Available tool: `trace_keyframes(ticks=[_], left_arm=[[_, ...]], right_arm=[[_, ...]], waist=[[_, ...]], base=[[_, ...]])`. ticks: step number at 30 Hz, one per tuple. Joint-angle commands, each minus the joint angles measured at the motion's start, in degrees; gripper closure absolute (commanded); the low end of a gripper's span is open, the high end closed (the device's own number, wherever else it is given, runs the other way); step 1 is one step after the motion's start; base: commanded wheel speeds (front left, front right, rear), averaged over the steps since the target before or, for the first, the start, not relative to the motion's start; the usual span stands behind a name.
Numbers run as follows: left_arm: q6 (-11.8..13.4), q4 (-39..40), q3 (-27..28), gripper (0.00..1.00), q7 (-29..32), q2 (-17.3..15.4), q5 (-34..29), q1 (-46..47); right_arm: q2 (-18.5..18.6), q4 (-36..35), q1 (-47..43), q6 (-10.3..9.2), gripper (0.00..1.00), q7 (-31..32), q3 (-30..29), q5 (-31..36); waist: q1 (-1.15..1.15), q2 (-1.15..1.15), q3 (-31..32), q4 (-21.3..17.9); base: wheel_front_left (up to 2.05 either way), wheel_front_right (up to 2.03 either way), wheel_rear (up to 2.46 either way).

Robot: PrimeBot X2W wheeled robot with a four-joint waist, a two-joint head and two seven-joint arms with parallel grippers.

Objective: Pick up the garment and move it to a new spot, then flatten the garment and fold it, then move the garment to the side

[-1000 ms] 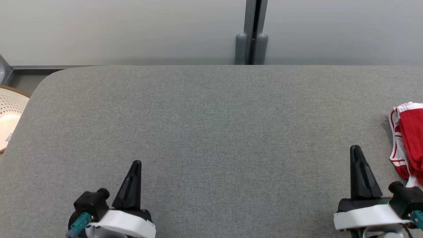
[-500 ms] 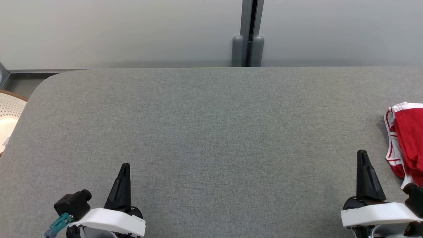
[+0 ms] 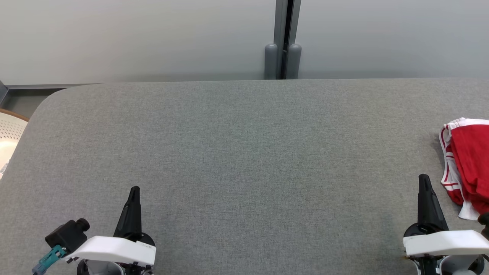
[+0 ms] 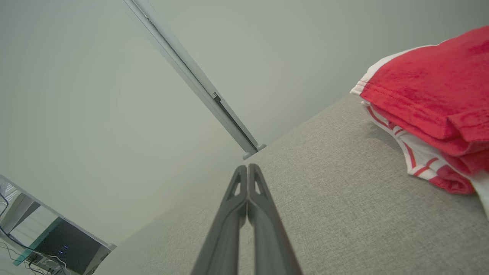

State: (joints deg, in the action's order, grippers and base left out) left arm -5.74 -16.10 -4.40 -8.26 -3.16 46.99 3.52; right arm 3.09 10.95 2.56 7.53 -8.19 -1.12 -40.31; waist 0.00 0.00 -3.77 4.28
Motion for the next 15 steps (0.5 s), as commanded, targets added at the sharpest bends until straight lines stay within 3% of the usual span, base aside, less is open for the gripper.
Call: trace_keyframes(ticks=[1,15], left_arm=[[-0.3,0.9,0.5,1.0,0.2,-0.5,1.6,1.5],[-0.7,1.3,2.3,1.0,3.0,-0.8,11.2,1.8]], right_arm=[[0.6,-0.5,1.4,-0.02,1.0,0.3,-0.2,-1.8],[0.7,0.2,1.9,-0.02,1.0,3.1,-0.9,-12.7]], waist=[[0.0,0.0,0.0,0.0],[0.0,0.0,0.6,-0.7]], base=[[0.0,0.0,0.0],[0.0,0.0,0.0]])
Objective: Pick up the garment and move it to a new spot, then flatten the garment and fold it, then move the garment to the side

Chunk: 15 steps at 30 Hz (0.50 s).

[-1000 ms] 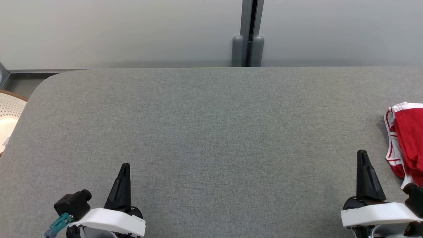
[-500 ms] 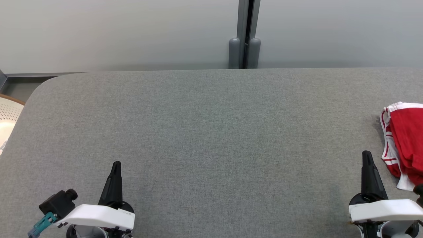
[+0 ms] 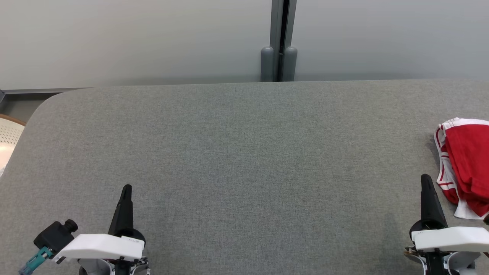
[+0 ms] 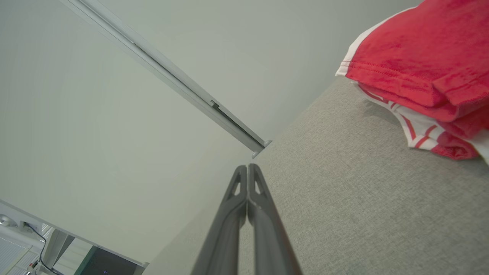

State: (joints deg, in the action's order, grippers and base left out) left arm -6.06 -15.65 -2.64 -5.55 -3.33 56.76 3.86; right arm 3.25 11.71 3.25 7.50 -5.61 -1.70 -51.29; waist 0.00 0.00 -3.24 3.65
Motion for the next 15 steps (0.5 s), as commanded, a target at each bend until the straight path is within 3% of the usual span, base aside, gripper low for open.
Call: trace_keyframes(ticks=[1,15], left_arm=[[-0.4,0.8,0.7,1.0,0.4,-0.6,2.1,1.5],[-0.6,1.1,2.1,1.0,2.6,-0.7,9.7,1.8]], right_arm=[[0.6,-0.5,1.2,0.01,1.0,0.7,-0.4,-2.5],[0.7,0.1,1.7,0.01,1.0,2.9,-1.0,-11.1]], waist=[[0.0,0.0,0.1,-0.1],[0.0,0.0,0.6,-0.7]], base=[[0.0,0.0,0.0],[0.0,0.0,0.0]])
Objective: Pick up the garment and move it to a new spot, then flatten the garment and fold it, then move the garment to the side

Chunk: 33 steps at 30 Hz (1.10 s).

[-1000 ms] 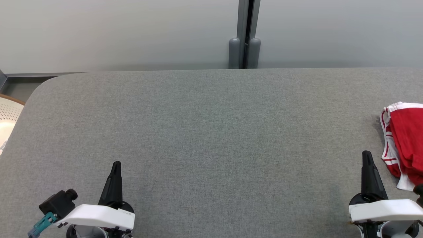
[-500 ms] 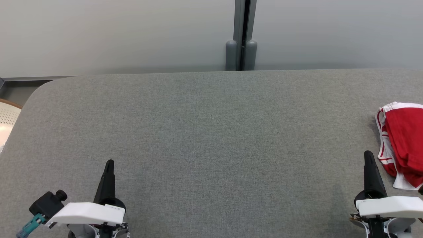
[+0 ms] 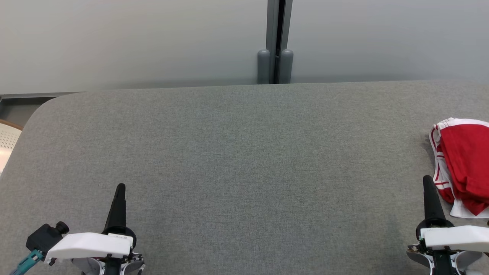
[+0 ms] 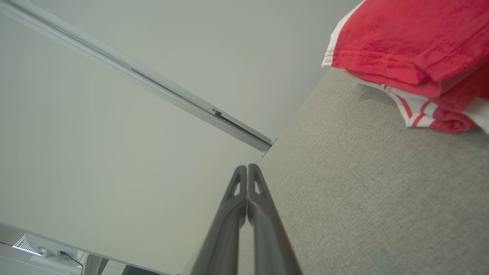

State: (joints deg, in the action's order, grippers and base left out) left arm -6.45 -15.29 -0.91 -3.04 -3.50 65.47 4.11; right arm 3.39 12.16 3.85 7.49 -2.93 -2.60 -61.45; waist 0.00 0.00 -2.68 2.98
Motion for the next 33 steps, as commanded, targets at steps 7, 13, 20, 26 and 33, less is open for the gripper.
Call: trace_keyframes(ticks=[7,13,20,26,33], left_arm=[[-0.4,0.9,1.2,1.0,1.3,-0.6,4.7,1.7],[-0.5,0.9,1.8,1.0,2.2,-0.6,7.7,1.8],[-0.6,1.0,2.6,1.0,3.2,-0.6,10.9,1.8],[-0.7,1.1,3.1,1.0,4.0,-0.6,13.6,1.9],[-0.8,1.2,3.8,1.0,5.0,-0.5,16.4,2.0]], right_arm=[[0.5,-0.1,1.3,0.02,1.0,1.4,-0.5,-5.2],[0.5,0.2,1.5,0.02,1.0,2.3,-0.8,-8.6],[0.5,0.4,1.6,0.02,1.0,3.4,-1.2,-12.3],[0.5,0.7,1.8,0.02,1.0,4.2,-1.4,-15.3],[0.5,0.9,2.0,0.01,1.0,5.1,-1.7,-18.7]], waist=[[0.0,0.0,0.3,-0.3],[0.0,0.0,0.5,-0.6],[0.0,0.0,0.8,-0.9],[0.0,0.0,1.0,-1.2],[0.0,0.0,1.3,-1.5]], base=[[0.0,0.0,0.0],[0.0,0.0,0.0],[0.0,0.0,0.0],[0.0,0.0,0.0],[0.0,0.0,0.0]])
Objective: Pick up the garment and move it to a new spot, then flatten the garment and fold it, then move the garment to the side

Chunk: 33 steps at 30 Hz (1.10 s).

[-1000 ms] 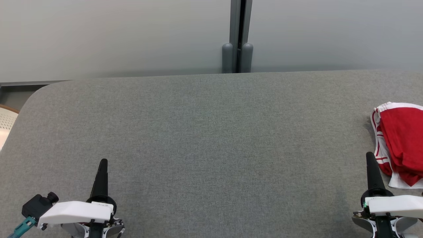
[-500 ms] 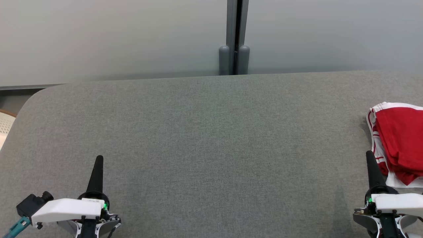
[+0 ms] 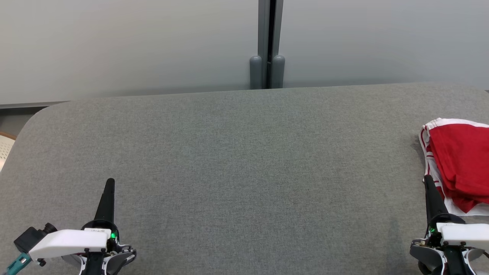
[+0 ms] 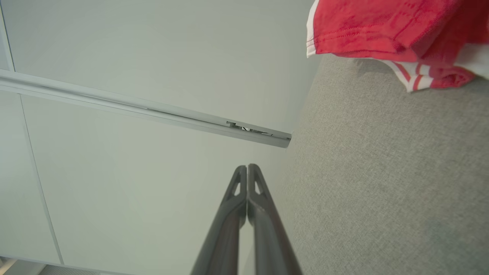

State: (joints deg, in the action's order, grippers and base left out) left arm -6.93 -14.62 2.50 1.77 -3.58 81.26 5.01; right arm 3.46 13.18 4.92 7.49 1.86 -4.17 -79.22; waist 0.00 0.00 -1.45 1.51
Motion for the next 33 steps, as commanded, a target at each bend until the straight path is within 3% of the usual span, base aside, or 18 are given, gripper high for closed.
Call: trace_keyframes(ticks=[1,33], left_arm=[[-0.3,0.5,0.5,1.0,0.3,-0.5,1.1,1.1],[-0.6,0.7,3.2,1.0,4.1,-0.3,12.3,1.5]], right_arm=[[0.4,-0.1,0.9,0.01,1.0,0.5,-0.2,-1.4],[0.2,0.9,1.4,0.0,1.0,4.2,-1.6,-14.3]], waist=[[0.0,0.0,0.1,-0.1],[0.0,0.0,1.3,-1.5]], base=[[0.0,0.0,0.0],[0.0,0.0,0.0]])
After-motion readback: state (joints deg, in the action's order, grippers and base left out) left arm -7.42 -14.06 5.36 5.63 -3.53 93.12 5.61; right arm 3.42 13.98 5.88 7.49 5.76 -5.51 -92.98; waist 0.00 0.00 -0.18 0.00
